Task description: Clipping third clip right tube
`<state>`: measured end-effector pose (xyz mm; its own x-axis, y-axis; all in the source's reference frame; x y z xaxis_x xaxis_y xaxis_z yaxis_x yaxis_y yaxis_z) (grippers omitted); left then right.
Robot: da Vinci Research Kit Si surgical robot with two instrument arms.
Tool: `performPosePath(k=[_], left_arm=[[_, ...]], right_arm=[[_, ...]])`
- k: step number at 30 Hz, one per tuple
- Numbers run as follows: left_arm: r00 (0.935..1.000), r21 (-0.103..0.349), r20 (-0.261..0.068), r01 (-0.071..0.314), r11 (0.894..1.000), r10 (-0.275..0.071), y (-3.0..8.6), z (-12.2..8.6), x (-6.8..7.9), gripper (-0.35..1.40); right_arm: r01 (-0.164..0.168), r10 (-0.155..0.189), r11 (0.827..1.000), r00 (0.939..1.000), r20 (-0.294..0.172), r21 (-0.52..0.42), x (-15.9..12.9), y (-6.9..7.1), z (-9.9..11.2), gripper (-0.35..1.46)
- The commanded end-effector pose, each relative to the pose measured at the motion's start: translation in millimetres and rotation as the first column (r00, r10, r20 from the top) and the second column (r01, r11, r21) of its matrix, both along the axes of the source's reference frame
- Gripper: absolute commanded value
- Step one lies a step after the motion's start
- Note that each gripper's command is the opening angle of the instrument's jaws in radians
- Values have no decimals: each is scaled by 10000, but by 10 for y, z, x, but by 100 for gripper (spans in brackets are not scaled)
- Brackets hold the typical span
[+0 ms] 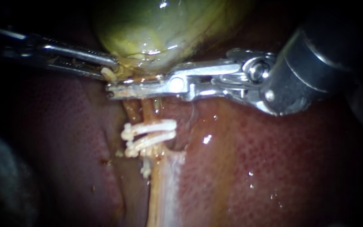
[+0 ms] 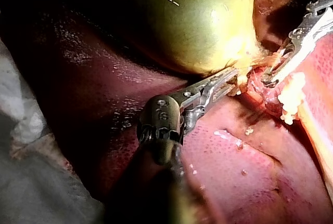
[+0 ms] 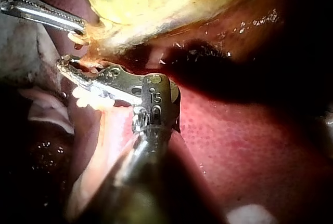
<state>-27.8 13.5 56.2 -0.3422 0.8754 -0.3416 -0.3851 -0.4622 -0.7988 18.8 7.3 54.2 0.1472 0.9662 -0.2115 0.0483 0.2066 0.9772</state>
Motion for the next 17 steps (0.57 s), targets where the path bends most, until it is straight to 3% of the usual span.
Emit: performPosePath(k=[1,17], left_arm=[[10000,2,-3,0,10000,0,0,0,0,-35],[10000,1,-2,-1,10000,1,0,1,0,-35]], right_arm=[[8,-8,10000,10000,3,13,-2,0,0,-35],[33,-34,9999,10000,26,170,-4,-3,2,-35]])
